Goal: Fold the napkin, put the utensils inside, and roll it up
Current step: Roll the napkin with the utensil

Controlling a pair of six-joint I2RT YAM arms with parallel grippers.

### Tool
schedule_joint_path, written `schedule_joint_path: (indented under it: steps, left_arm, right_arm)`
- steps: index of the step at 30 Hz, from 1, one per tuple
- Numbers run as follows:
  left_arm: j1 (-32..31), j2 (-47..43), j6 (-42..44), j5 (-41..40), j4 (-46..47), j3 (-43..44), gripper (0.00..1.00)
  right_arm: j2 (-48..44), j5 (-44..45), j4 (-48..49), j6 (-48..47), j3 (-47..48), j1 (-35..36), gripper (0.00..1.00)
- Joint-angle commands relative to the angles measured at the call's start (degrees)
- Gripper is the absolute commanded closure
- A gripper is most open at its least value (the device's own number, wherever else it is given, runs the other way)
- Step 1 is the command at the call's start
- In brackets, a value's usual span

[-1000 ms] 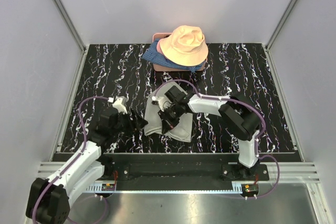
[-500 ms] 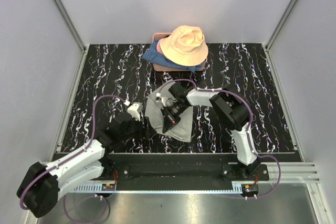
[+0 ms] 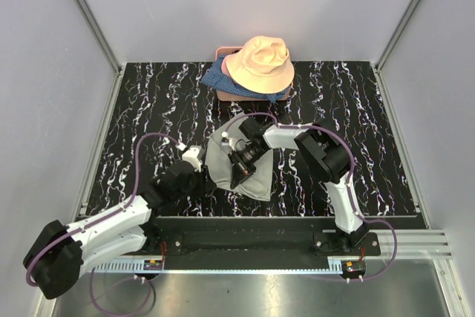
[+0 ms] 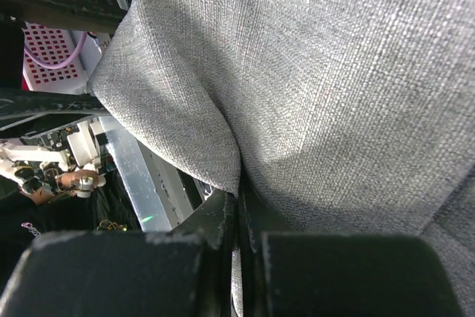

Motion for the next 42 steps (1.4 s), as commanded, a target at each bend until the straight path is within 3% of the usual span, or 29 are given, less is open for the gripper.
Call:
schedule_joint_path:
  steps: [1,3,5,11,15,33,35,39,42]
  left_arm:
    - [-0.19,-2.77,-3.34,-0.1,2.05,1.33,0.57]
    - [-0.19,-4.79,-4.39,-1.86,2.75,0.28,0.59]
    - [-0.19,-5.41,-5.18,-4.48,2.75,0.1,0.67]
    - [-0.1,-2.78,-5.54,-4.6,3.27,1.94,0.73]
    - [-0.1,-3.04,-2.56,-1.34,4.86,1.68,0.56]
    - [-0.19,2.4,0.53,1.04,4.43,2.65,0.56]
    - [-0.1,3.72,0.44,1.04,3.99,2.91,0.61]
    - [-0.1,5.13,0.35,-0.8,2.67,4.14,0.92]
    - [0.16,5.83,0.7,-1.34,2.14,5.46,1.0]
  right_arm:
    - [0.58,-0.81,-0.95,0.22,2.22,-0.79,1.0]
    - [0.58,-0.72,-0.95,0.22,2.39,-0.7,1.0]
    - [0.67,-0.72,-1.04,0.3,2.31,-0.7,1.0]
    - [0.93,-0.63,-1.04,0.3,2.31,-0.78,1.0]
    - [0.93,-0.55,-1.04,0.3,2.39,-0.78,1.0]
    - [1.9,-0.19,-0.95,1.62,3.19,-0.96,1.0]
    - [1.81,-0.19,-1.04,1.62,3.19,-1.14,1.0]
    - [1.81,-0.28,-1.13,1.62,3.01,-1.14,1.0]
    - [1.81,-0.37,-1.13,1.62,2.92,-1.05,1.0]
